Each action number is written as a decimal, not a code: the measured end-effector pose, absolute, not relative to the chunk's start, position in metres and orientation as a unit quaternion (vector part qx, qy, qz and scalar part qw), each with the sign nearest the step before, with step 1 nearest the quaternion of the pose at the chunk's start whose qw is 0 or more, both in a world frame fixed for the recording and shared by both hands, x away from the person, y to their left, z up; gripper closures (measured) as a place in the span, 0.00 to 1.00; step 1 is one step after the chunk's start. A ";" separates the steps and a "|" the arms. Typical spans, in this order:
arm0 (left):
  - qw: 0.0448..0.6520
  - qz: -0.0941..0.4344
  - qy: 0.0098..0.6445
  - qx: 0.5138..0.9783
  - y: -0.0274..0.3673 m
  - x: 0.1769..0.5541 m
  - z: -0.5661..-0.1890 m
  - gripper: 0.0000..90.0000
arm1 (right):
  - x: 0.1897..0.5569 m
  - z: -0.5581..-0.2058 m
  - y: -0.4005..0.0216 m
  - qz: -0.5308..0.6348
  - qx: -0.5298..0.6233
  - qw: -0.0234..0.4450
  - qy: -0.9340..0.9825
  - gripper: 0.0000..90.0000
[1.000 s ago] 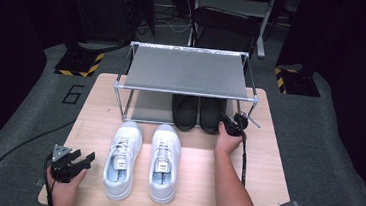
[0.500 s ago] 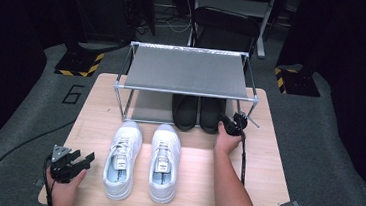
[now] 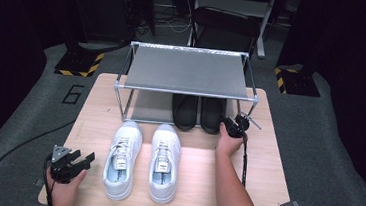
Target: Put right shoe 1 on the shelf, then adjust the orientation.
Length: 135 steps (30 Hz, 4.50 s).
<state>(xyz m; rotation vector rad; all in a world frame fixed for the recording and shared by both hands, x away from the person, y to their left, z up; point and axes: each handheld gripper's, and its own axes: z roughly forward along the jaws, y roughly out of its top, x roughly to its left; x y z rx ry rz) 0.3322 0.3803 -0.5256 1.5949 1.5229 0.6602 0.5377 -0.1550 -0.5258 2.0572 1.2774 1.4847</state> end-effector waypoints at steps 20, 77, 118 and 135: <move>0.414 0.270 0.596 0.633 0.375 0.334 -0.524 0.43 | 0.469 -0.500 -0.161 0.513 0.654 0.181 0.526 0.57; 0.451 0.236 0.563 0.651 0.368 0.328 -0.507 0.47 | 0.333 -0.515 -0.196 0.530 0.560 0.143 0.621 0.56; 0.476 0.214 0.525 0.672 0.319 0.302 -0.470 0.50 | 0.330 -0.513 -0.198 0.547 0.551 0.146 0.613 0.51; 0.436 0.208 0.540 0.689 0.305 0.315 -0.484 0.69 | 0.330 -0.515 -0.198 0.546 0.553 0.139 0.614 0.54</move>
